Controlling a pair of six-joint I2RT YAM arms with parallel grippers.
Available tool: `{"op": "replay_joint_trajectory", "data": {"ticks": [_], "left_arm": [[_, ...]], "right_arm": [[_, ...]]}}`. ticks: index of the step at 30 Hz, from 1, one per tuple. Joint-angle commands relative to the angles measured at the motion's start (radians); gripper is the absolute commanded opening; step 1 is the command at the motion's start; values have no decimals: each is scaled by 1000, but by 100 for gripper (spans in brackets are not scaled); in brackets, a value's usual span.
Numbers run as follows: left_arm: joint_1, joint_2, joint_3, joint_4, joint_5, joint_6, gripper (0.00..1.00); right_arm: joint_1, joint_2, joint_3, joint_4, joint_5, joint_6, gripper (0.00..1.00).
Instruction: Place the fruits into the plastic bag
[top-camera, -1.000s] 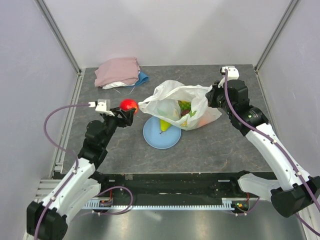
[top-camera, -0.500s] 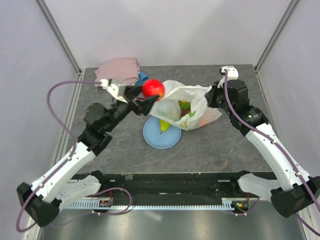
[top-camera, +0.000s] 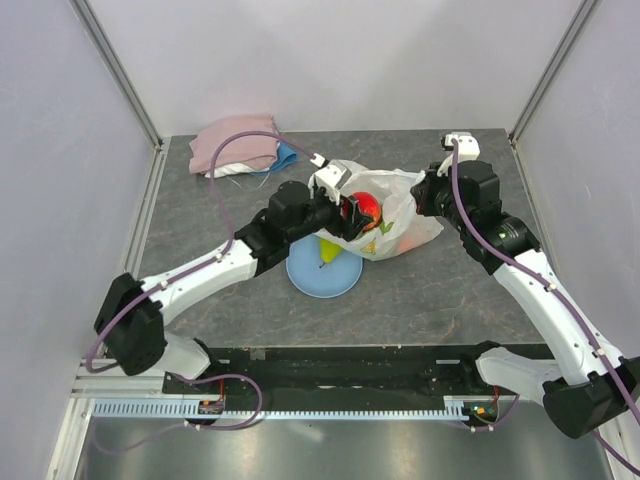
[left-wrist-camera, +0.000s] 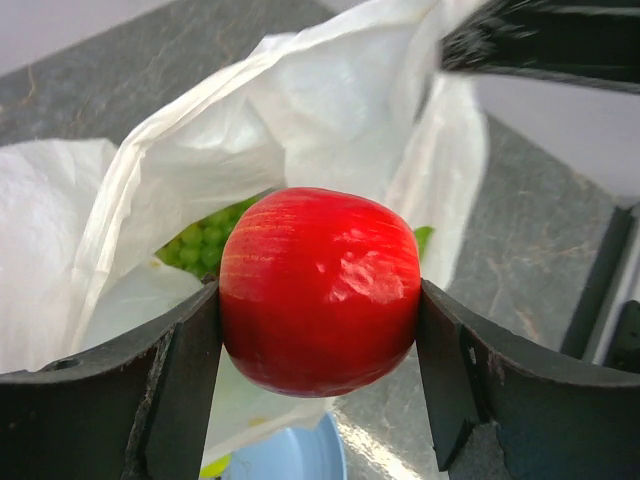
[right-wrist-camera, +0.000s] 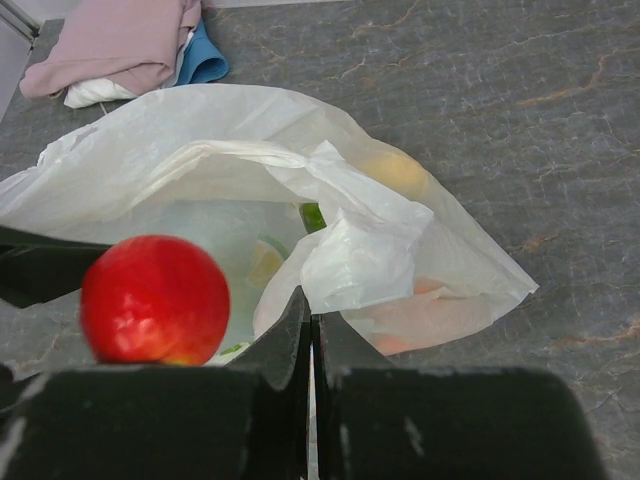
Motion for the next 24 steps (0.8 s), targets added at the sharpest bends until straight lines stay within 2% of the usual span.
{"op": "replay_joint_trajectory", "data": {"ticks": [1, 9, 14, 24], "left_arm": [[-3, 92, 115, -18, -103, 35, 74], [-3, 238, 197, 2, -224, 12, 74], [-14, 345, 220, -12, -187, -5, 77], [-26, 425, 205, -1, -129, -40, 79]], "right_arm": [[-3, -23, -11, 28, -3, 8, 0], [-5, -20, -14, 28, -3, 11, 0], [-3, -20, -17, 27, 1, 8, 0], [-5, -9, -19, 30, 3, 8, 0]]}}
